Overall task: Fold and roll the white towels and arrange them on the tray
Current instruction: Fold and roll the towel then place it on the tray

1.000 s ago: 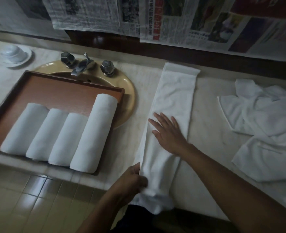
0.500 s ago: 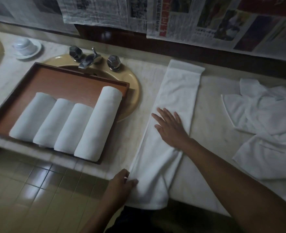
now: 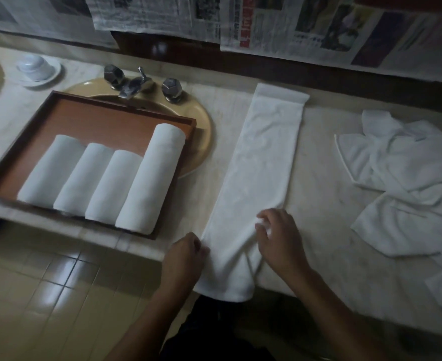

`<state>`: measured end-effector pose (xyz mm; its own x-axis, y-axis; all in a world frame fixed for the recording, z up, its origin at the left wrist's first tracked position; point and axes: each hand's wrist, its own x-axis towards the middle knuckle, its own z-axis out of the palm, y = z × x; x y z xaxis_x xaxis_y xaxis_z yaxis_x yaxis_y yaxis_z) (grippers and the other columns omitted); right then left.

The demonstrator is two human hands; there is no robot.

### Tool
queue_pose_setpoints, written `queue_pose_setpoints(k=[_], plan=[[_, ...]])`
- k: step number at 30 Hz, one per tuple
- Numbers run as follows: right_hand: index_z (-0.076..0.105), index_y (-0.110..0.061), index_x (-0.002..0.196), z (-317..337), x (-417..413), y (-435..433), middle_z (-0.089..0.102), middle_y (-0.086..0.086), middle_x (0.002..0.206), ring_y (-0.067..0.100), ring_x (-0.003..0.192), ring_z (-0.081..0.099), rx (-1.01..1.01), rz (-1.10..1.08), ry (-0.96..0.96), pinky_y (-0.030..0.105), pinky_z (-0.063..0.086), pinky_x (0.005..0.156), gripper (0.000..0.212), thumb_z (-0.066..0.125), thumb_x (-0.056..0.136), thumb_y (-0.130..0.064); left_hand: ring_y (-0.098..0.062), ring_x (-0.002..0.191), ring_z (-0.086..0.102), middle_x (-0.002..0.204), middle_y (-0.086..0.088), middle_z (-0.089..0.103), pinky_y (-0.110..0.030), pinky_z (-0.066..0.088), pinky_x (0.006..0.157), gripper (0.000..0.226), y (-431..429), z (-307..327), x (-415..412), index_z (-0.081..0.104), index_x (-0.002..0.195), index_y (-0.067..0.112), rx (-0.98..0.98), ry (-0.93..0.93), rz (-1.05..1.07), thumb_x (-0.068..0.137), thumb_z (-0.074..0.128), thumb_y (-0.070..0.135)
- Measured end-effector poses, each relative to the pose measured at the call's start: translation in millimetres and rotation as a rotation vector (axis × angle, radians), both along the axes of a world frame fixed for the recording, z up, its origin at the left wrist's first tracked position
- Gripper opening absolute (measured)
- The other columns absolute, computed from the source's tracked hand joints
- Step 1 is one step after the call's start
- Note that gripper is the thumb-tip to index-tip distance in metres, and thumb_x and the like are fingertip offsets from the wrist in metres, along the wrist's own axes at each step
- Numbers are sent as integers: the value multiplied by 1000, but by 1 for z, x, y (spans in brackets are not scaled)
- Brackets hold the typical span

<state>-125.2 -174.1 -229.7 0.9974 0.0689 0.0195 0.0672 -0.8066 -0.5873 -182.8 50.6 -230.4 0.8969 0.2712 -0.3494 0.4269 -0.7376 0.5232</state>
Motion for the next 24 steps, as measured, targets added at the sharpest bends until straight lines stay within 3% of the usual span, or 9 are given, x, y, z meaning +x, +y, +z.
queue_pose_setpoints(k=[1, 4, 6, 9, 12, 14, 18, 21, 24], plan=[[66, -20, 97, 6, -21, -4, 68, 2, 99, 26, 96, 63, -32, -21, 146, 39, 52, 81, 7, 65, 92, -24, -20, 77, 62, 83, 3, 64, -37, 55, 70, 19, 1, 0, 2, 61, 87, 19, -18, 24, 9, 93, 72, 34], [70, -21, 94, 12, -77, -12, 75, -2, 101, 21, 98, 69, -117, 54, 625, 31, 50, 78, 20, 59, 97, -37, -19, 77, 63, 81, 4, 65, -40, 58, 73, 19, 4, 1, 6, 64, 85, 19, -40, 59, 25, 89, 77, 32], [68, -25, 87, 1, -102, -13, 76, -1, 103, 15, 98, 69, -44, 59, 772, 27, 44, 76, 21, 60, 99, -39, -18, 77, 64, 79, 5, 64, -38, 57, 72, 20, 4, 3, 9, 66, 84, 19, -24, 61, 9, 88, 79, 33], [70, -18, 85, -27, -123, -7, 76, 7, 94, 11, 92, 66, 200, -88, 788, 32, 49, 79, 21, 70, 96, -37, -17, 77, 63, 79, 7, 62, -30, 47, 62, 22, 5, 6, 13, 66, 84, 18, -5, 81, -17, 87, 81, 34], [72, -12, 113, -36, -134, 12, 76, 0, 110, 14, 104, 67, 701, -394, 926, 31, 50, 81, 42, 80, 86, -43, -15, 75, 62, 80, 5, 64, -29, 47, 62, 21, 6, 7, 13, 70, 87, 16, -20, 91, -9, 85, 83, 33], [69, -11, 116, -36, -142, 18, 75, 0, 112, 11, 101, 67, 930, -498, 930, 30, 51, 79, 32, 75, 93, -32, -12, 72, 62, 76, 7, 64, -27, 49, 62, 21, 7, 7, 12, 71, 86, 16, -39, 88, 2, 85, 83, 32], [65, 2, 86, -31, -156, 13, 68, 6, 74, 11, 70, 62, 849, -469, 676, 21, 47, 59, 61, 85, 74, -54, -11, 62, 66, 65, 5, 68, -23, 48, 56, 20, 16, 4, 11, 71, 76, 18, -113, 80, 22, 85, 84, 29], [58, -7, 72, -26, -171, 13, 61, 1, 60, 5, 58, 54, 812, -506, 522, 20, 41, 53, 28, 79, 89, -15, -16, 68, 68, 67, 4, 69, -25, 45, 61, 21, 23, 0, 13, 70, 74, 20, -62, 76, -27, 84, 84, 33], [59, -10, 74, -46, -187, 19, 70, 12, 67, 16, 64, 61, 763, -577, 570, 30, 47, 61, 28, 84, 85, -17, -19, 69, 70, 69, 0, 71, -25, 49, 61, 22, 24, -3, 13, 73, 79, 15, -75, 62, -59, 84, 83, 34]])
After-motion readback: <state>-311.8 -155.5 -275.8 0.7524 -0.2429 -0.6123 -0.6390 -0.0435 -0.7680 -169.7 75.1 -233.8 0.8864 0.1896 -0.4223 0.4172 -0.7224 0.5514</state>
